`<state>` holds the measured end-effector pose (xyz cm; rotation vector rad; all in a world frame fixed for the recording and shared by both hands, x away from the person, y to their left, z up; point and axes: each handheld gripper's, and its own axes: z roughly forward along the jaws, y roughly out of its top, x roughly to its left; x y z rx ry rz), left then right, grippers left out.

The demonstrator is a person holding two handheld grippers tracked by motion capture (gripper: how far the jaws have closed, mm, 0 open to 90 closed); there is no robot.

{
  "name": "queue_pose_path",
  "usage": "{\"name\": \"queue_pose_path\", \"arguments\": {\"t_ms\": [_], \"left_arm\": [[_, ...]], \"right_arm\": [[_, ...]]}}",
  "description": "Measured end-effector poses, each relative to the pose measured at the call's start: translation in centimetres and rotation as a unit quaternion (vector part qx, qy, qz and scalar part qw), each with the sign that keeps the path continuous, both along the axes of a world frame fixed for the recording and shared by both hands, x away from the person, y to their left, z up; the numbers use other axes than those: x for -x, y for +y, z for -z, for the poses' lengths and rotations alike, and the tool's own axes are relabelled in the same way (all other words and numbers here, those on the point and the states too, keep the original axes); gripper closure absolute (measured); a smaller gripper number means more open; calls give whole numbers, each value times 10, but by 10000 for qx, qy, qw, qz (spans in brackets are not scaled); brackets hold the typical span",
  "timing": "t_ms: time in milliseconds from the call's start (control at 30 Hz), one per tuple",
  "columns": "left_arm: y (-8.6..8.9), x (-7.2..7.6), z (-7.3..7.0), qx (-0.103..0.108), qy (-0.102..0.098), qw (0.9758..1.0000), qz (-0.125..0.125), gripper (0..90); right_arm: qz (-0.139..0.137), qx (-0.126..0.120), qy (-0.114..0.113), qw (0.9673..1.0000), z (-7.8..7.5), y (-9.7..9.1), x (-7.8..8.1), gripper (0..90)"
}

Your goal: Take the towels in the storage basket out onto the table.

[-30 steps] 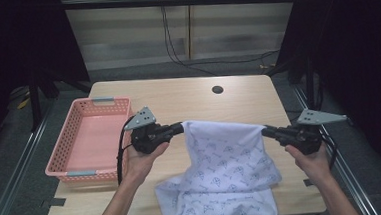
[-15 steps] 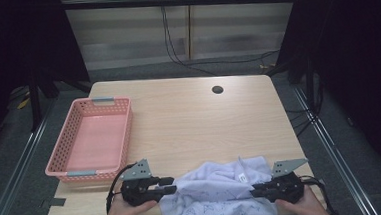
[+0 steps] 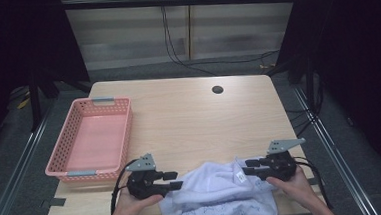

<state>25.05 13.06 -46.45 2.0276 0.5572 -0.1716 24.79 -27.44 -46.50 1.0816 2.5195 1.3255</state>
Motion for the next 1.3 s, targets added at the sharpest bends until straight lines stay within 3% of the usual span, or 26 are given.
{"name": "queue_pose_path", "arguments": {"t_ms": [67, 167, 267, 433, 533, 633, 700, 767, 1067, 1167, 1200, 1300], "left_arm": [[0, 3, 1, -78, -6, 10000, -1, 563], [10, 3, -1, 143, 89, 9998, -85, 562], [15, 4, 2, 137, 146, 9997, -129, 561], [6, 7, 11, -77, 270, 9996, 62, 487], [1, 9, 13, -183, 292, 9991, 241, 503], [-3, 14, 15, -351, 246, 9979, 491, 680], [-5, 17, 16, -390, 251, 9969, 636, 825], [-5, 17, 15, -352, 213, 9969, 670, 876], [13, 8, 4, 26, 63, 10000, 34, 885], [20, 2, -6, 244, -68, 9994, -239, 885], [23, -1, -10, 261, -198, 9987, -395, 885], [31, -11, -18, 381, -285, 9964, -698, 885]], "right_arm": [[72, 44, 16, 10000, 2, 3, -10, 592], [223, 51, -57, 9997, 3, 3, -23, 548], [285, -48, -55, 9996, 7, 0, -32, 551], [135, -28, 78, 9999, 20, 5, -34, 515], [20, 77, 145, 9999, 27, 11, -35, 512], [-158, 108, 189, 9996, 30, 16, -34, 593], [-249, 101, 134, 9996, 29, 18, -31, 758], [-378, -32, 201, 9991, 28, 18, -29, 883], [37, -118, 11, 9999, 18, 6, -23, 900], [238, -376, -155, 9989, 5, -4, -21, 900], [303, -487, -191, 9982, 2, -7, -21, 900], [586, -566, -378, 9960, -8, -20, -19, 900]]}}
